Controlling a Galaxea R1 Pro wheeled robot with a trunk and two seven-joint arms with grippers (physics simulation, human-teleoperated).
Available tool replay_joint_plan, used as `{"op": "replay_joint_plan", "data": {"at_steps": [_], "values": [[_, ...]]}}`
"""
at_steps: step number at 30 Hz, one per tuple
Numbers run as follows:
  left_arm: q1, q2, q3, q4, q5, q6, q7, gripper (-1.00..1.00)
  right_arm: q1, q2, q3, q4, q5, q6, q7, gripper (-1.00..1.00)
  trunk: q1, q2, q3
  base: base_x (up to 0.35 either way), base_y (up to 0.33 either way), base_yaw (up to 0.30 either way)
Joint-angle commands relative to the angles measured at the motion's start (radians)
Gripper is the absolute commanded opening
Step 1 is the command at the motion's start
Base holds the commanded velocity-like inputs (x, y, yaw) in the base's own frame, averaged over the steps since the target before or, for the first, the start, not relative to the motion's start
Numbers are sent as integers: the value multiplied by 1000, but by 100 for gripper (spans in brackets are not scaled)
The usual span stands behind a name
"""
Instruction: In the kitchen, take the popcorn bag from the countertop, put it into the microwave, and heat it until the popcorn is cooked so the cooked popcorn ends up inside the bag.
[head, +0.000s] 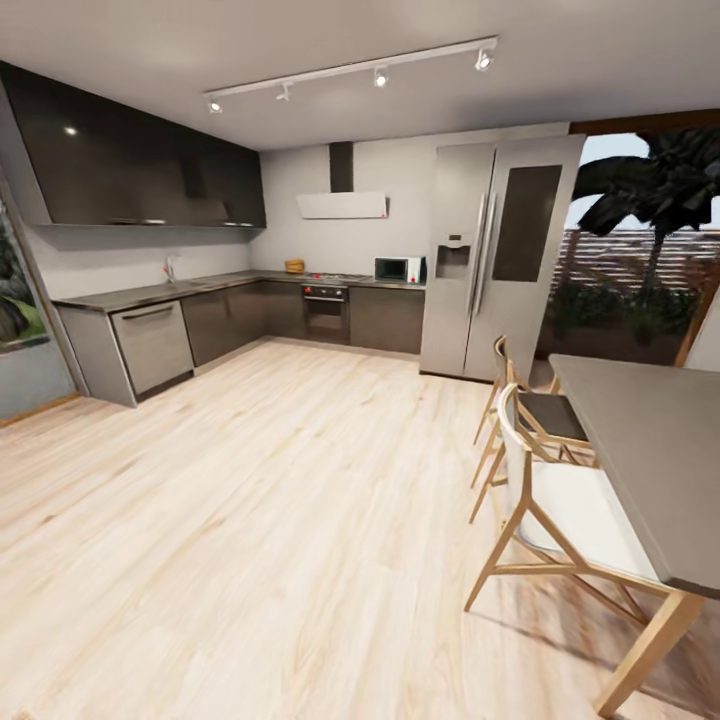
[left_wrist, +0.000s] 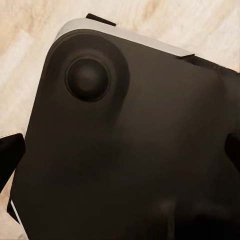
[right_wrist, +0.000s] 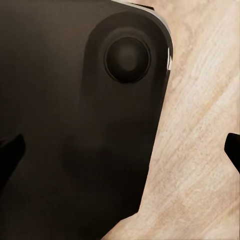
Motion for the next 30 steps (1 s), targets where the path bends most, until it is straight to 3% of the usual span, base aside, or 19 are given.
{"op": "replay_joint_plan", "data": {"at_steps": [1,9,30], "values": [[0,0,2,0,4,-2,0,100,0,0,5,1,6,-4,-1,100,0,0,-1,0,0,289],[0,1,-1,0,3,-2,-1,100,0,-2,5,1,6,-3,-2,100,0,0,-1,40,0,235],[0,1,-3,1,5,7,-3,100,0,-9,9,1,5,1,-1,100,0,0,-1,317,0,4]]}}
